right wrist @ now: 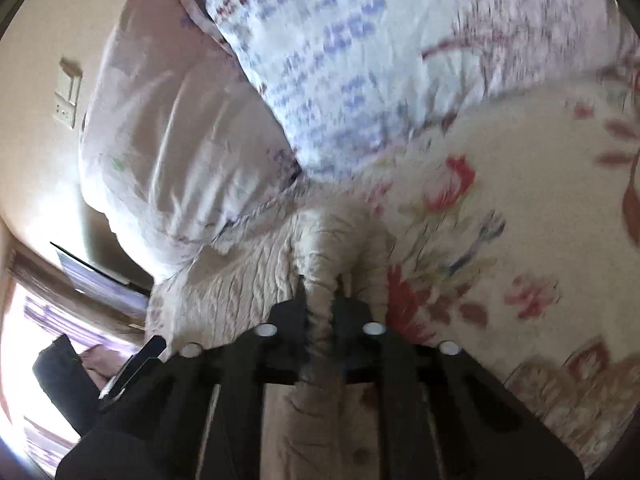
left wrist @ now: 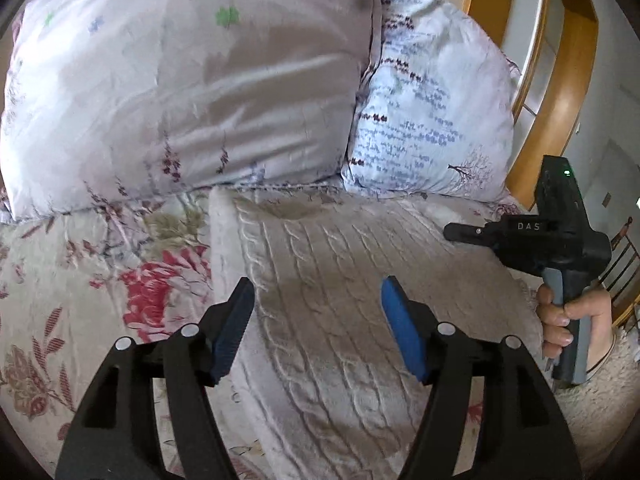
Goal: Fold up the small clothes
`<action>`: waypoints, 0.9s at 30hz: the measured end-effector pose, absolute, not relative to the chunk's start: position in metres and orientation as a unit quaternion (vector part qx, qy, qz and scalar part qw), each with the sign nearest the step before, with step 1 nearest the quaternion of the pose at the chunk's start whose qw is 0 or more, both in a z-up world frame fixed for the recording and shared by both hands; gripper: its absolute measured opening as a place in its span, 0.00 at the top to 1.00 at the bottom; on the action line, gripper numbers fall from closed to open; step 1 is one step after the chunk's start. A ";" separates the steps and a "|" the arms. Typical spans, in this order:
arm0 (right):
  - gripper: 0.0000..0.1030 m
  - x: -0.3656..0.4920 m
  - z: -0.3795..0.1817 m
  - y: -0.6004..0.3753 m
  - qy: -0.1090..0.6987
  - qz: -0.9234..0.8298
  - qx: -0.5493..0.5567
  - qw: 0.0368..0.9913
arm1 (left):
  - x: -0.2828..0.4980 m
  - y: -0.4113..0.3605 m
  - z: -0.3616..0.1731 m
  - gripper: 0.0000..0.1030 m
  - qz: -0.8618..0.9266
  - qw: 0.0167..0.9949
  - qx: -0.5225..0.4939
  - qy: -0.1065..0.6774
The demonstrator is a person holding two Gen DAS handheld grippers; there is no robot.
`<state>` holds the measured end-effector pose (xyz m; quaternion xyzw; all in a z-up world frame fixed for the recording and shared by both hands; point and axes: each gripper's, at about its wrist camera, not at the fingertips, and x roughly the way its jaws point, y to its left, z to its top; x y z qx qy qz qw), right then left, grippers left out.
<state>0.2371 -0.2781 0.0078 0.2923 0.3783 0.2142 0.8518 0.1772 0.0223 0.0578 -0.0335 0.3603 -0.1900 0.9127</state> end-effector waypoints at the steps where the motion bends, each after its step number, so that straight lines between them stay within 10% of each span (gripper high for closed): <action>1: 0.91 0.236 0.009 -0.281 0.371 0.205 0.291 0.858 | 0.178 0.021 0.056 0.36 -0.191 0.912 -0.033 0.362; 13: 0.90 0.253 -0.009 -0.285 0.415 0.158 0.276 0.852 | 0.198 -0.004 0.037 0.39 -0.155 0.911 0.024 0.381; 20: 0.62 0.202 0.008 -0.304 0.388 0.202 0.292 0.851 | 0.159 0.037 0.048 0.37 -0.196 0.904 -0.054 0.375; 27: 0.61 0.168 0.000 -0.292 0.398 0.248 0.280 0.838 | 0.134 0.057 0.030 0.39 -0.222 0.877 -0.110 0.413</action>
